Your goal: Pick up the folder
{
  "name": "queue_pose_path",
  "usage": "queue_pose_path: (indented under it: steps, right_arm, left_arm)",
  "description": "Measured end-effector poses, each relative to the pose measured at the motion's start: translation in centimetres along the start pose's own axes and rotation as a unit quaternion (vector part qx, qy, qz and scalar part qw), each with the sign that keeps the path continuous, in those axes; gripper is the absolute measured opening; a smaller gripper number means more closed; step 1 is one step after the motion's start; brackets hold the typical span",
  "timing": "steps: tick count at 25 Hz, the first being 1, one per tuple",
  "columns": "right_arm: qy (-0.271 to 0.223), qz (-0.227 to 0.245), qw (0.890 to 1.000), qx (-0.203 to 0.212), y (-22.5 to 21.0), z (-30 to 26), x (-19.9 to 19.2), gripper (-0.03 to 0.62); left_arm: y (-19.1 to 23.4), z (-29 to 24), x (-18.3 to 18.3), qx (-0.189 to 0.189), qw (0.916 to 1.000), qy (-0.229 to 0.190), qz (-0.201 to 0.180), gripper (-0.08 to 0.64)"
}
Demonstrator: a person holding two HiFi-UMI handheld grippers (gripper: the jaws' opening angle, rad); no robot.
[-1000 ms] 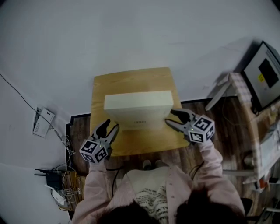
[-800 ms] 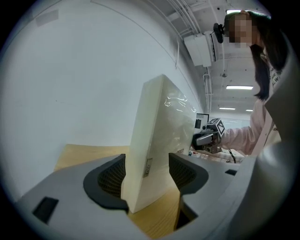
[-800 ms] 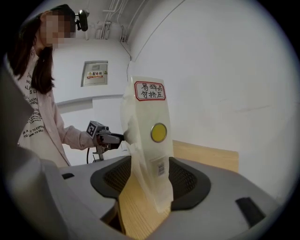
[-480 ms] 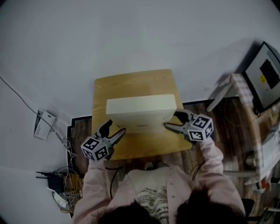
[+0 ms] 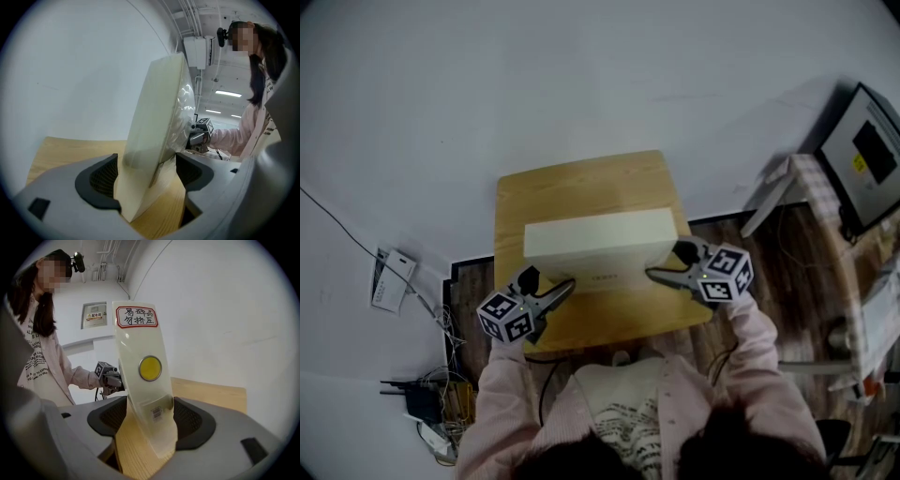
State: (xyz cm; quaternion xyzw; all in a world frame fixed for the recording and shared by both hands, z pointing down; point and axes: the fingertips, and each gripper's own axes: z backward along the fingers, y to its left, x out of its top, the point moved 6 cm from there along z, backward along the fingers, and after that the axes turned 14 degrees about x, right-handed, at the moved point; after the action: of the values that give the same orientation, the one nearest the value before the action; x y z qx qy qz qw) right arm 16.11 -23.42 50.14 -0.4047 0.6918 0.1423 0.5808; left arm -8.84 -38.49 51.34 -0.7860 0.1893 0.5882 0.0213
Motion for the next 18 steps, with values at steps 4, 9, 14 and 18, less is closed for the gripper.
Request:
queue_pose_path:
  steps: [4,9,14,18]
  right_arm:
    - [-0.002,-0.001,1.0,-0.001,0.0,-0.1,-0.13,0.32]
    - [0.0,0.008,1.0,0.002,0.05,-0.12,-0.1,0.31]
    - [-0.002,0.019,1.0,-0.002,0.07,-0.1,-0.14,0.31]
    - [-0.006,0.021,1.0,-0.005,0.03,-0.08,-0.11,0.308]
  left_arm:
    - [-0.14,-0.3,-0.25,-0.009,0.9999,0.001,-0.006,0.379]
    - [-0.29,-0.44,-0.41,-0.01,0.9997,-0.002,-0.02,0.356]
    - [-0.25,-0.46,-0.42,-0.008,0.9997,-0.002,-0.024,0.35]
    - [-0.3,-0.42,-0.23,-0.006,0.9996,0.004,-0.026,0.345]
